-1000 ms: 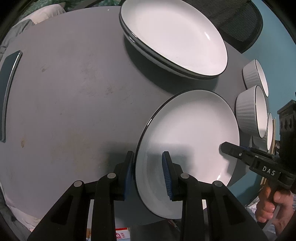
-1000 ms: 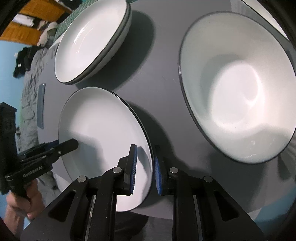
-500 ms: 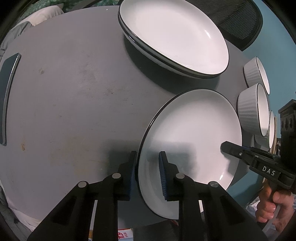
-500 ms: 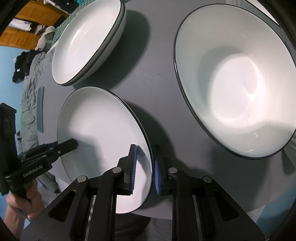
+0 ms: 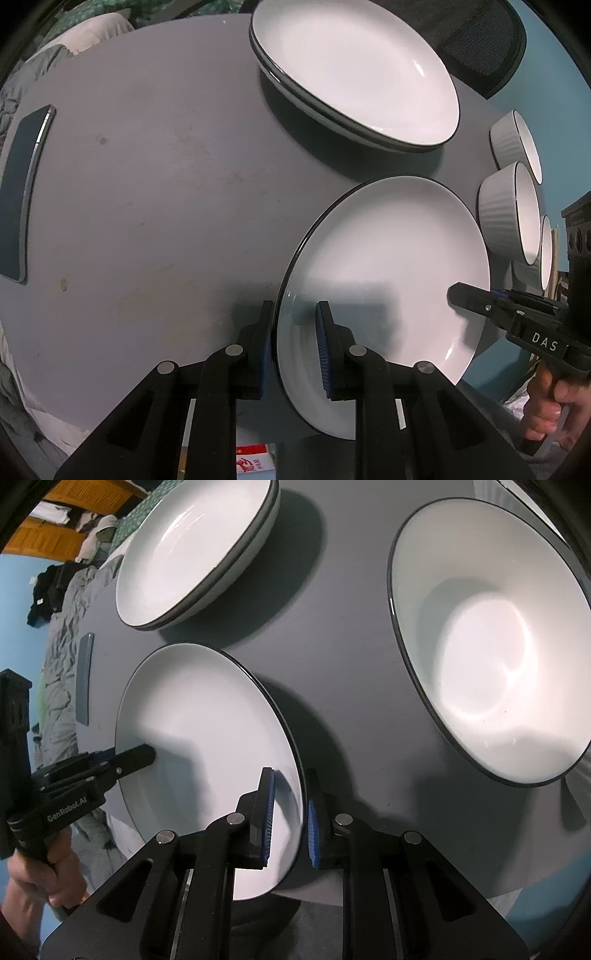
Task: Organize plates and bowls
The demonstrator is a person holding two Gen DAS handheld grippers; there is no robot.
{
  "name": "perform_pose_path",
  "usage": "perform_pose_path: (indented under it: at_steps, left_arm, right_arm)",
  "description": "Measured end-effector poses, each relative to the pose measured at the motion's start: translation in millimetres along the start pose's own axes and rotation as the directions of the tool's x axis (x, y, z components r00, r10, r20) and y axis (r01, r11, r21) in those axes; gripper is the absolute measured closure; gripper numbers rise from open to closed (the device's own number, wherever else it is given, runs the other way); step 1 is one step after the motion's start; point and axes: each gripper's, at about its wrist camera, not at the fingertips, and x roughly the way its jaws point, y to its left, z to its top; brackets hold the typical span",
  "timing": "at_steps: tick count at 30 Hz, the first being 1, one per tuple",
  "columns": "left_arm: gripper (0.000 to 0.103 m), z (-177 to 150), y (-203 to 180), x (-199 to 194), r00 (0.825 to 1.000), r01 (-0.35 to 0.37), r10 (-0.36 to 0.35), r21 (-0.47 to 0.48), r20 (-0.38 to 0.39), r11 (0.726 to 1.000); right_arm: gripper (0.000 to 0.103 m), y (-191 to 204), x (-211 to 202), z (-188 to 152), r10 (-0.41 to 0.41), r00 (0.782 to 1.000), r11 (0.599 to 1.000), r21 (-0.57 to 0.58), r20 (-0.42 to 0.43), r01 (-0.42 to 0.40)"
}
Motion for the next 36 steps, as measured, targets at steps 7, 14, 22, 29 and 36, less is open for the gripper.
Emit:
perform_pose_path:
  at_steps: [7, 14, 22, 29, 36]
  left_arm:
    - [0.082, 3.1, -13.4, -7.3, 1.000, 0.005, -0.005, -0.026, 0.021, 1.000]
    - [0.082, 13.8, -10.5, -23.7, 0.998, 0.030, -0.027, -0.052, 0.055, 0.998]
    - [0.082, 39.2, -15.2, -41.3, 0.995, 0.040, -0.036, -0.044, 0.092, 0.998]
    - [0.082, 71.8, -19.5, -51.3, 0.993, 0.030, -0.025, -0.037, 0.117, 0.999]
    - [0.082, 103.9, -21.8, -50.9, 0.991, 0.014, -0.008, -0.043, 0.133, 0.999]
  right_arm:
    - [0.087, 10.6, -10.8, 6.8, 0.000, 1.000, 1.000, -0.013, 0.014, 0.000]
    - [0.088, 19.4, -24.8, 14.7, -0.001, 0.999, 0.999, -0.036, 0.039, 0.002]
    - [0.089, 24.8, -42.9, 31.0, 0.002, 0.997, 0.998, -0.057, 0.072, 0.002]
    - [0.089, 28.9, -50.4, 54.4, 0.004, 0.996, 0.998, -0.064, 0.086, 0.001]
    - [0.089, 36.5, -52.0, 87.0, 0.012, 0.996, 0.997, -0.076, 0.091, -0.005]
